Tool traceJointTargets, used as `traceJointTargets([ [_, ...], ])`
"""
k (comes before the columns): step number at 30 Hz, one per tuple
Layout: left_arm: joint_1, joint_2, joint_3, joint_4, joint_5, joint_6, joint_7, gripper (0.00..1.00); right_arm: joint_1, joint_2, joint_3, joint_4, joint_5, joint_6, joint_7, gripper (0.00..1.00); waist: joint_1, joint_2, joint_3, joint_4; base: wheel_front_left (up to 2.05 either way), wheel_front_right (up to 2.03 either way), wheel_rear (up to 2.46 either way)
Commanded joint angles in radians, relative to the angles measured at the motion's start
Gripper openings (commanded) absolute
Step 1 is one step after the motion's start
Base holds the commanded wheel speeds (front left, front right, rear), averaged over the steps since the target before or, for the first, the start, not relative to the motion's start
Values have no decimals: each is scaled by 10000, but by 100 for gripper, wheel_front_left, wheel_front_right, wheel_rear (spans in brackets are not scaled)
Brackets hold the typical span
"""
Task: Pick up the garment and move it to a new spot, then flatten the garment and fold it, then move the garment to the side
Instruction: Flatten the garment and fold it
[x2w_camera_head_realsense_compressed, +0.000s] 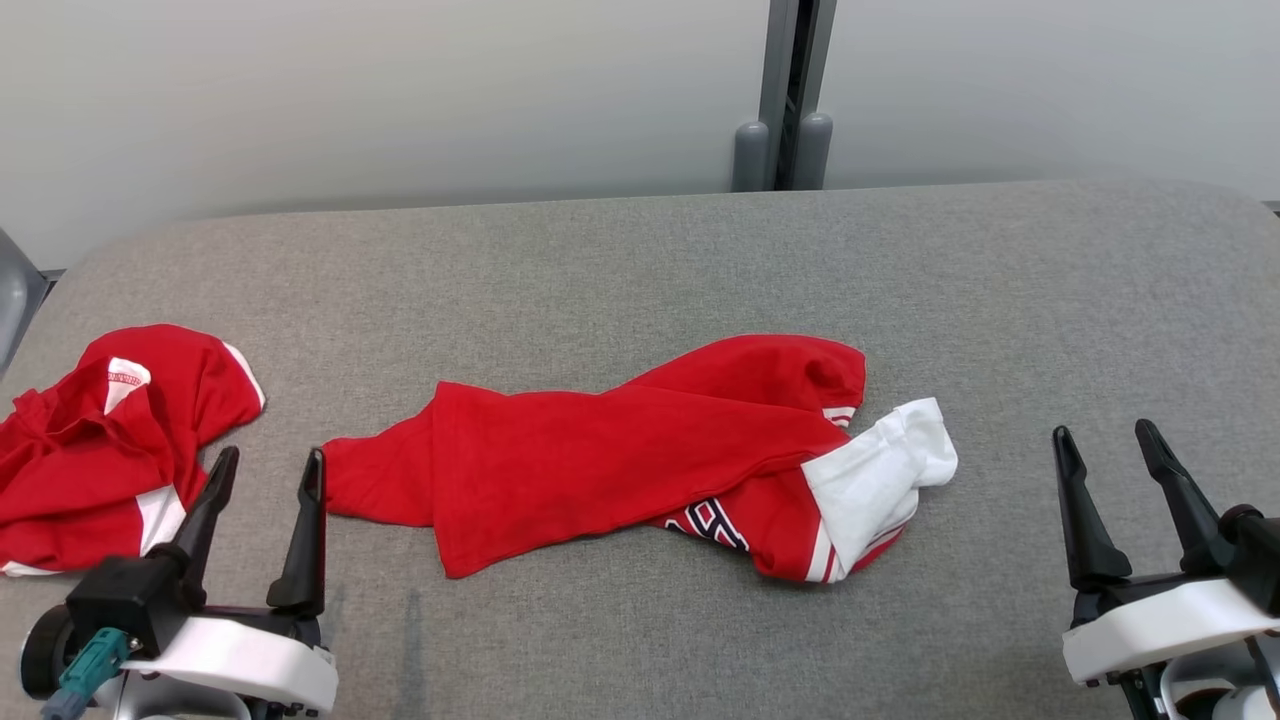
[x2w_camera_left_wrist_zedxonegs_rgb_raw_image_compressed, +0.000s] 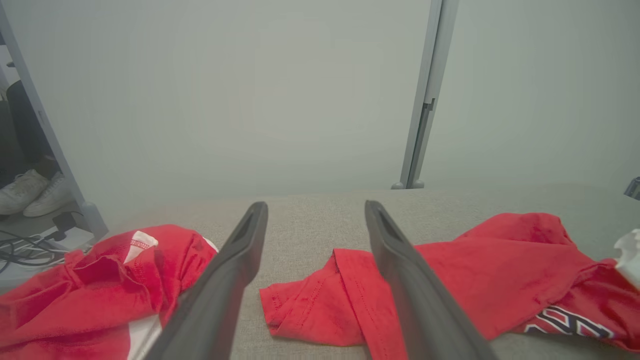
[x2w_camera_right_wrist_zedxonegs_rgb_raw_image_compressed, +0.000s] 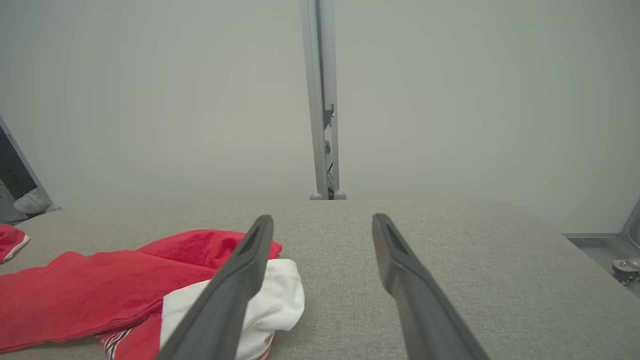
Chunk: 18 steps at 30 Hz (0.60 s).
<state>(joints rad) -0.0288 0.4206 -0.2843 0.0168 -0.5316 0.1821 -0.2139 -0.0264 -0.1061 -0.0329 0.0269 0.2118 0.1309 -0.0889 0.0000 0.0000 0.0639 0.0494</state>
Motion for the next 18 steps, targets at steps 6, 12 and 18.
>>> traceJointTargets([
  [6, 116, 64, -70, -42, -93, 72, 169, 100, 133, -41, -89, -213, 55, -3, 126, 100, 0, 0, 6, 23, 0, 0, 0],
  [12, 49, 92, -105, -69, -116, 112, 246, 100, 107, 10, -112, -273, 56, -3, 156, 100, 0, 0, 55, 47, 0, 0, 0],
  [18, -89, 134, -88, -125, -124, 187, 335, 100, 56, 10, -109, -269, 29, -3, 142, 100, 0, 0, 102, 77, 0, 0, 0],
])
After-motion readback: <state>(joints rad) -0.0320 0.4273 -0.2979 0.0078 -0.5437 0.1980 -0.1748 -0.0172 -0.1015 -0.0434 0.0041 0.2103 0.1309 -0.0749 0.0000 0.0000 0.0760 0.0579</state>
